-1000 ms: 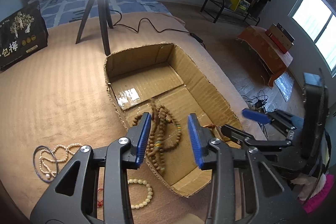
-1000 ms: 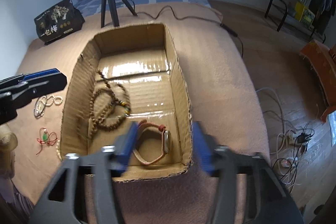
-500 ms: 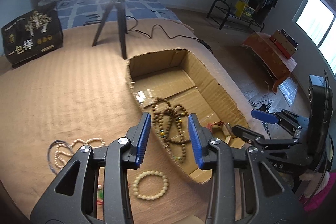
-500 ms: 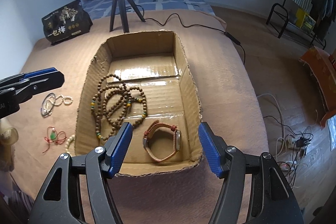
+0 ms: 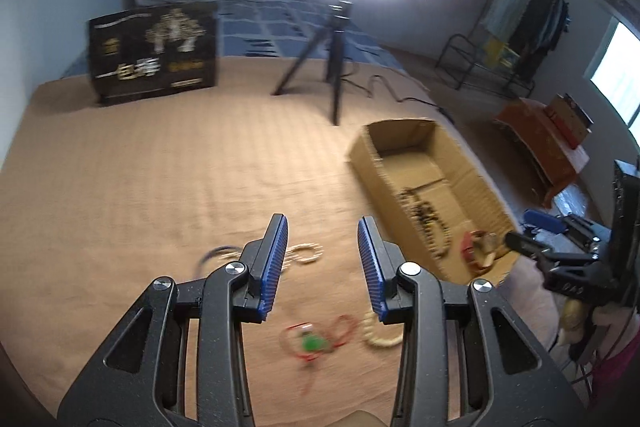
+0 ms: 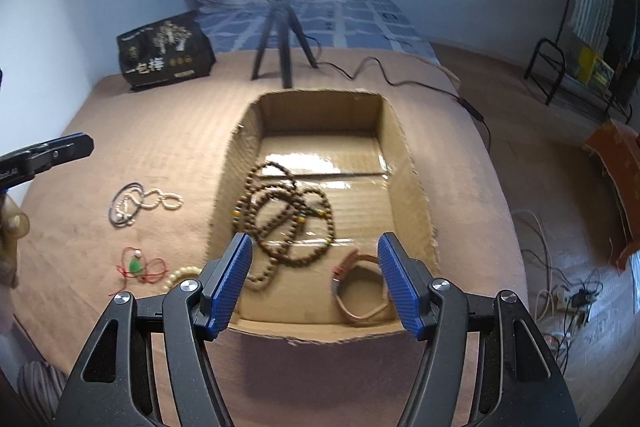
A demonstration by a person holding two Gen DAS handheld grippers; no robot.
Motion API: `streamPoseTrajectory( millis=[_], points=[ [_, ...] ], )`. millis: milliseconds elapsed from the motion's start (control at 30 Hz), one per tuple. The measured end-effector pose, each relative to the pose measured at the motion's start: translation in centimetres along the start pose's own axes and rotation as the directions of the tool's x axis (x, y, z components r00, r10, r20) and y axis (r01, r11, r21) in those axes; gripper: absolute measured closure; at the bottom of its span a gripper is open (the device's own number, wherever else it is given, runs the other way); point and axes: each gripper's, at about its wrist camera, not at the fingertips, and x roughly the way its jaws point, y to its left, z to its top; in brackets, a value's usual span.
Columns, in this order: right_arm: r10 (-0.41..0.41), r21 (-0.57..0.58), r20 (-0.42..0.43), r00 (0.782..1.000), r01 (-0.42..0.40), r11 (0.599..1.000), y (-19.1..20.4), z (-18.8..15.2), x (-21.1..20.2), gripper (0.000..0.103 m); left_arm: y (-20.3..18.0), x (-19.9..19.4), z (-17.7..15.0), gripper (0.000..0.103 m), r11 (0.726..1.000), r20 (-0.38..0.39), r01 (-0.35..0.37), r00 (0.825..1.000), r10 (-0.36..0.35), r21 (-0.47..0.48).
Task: Organize jewelry
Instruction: 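Withdraw both open tools from the box back over the remaining jewelry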
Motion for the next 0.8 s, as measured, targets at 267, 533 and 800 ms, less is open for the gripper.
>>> streamPoseTrajectory(
  millis=[267,533,800],
  points=[
    [0.069,-0.062,-0.011,0.998,-0.069,0.996,3.3,0.2,0.6,0.038,5.8,-1.0,-2.1,0.066,0.995,-0.018,-0.068,0.998,0.067,-0.07],
    [0.129,-0.105,-0.063,0.99,-0.135,0.985,6.2,0.4,2.0,0.038,8.9,-0.1,-3.7,0.067,0.99,-0.053,-0.082,0.996,0.077,-0.113],
    [0.167,-0.143,-0.098,0.981,-0.18,0.973,8.7,0.7,3.1,0.038,10.1,2.2,-4.8,0.067,0.99,-0.104,-0.079,0.992,0.066,-0.119]
  ],
)
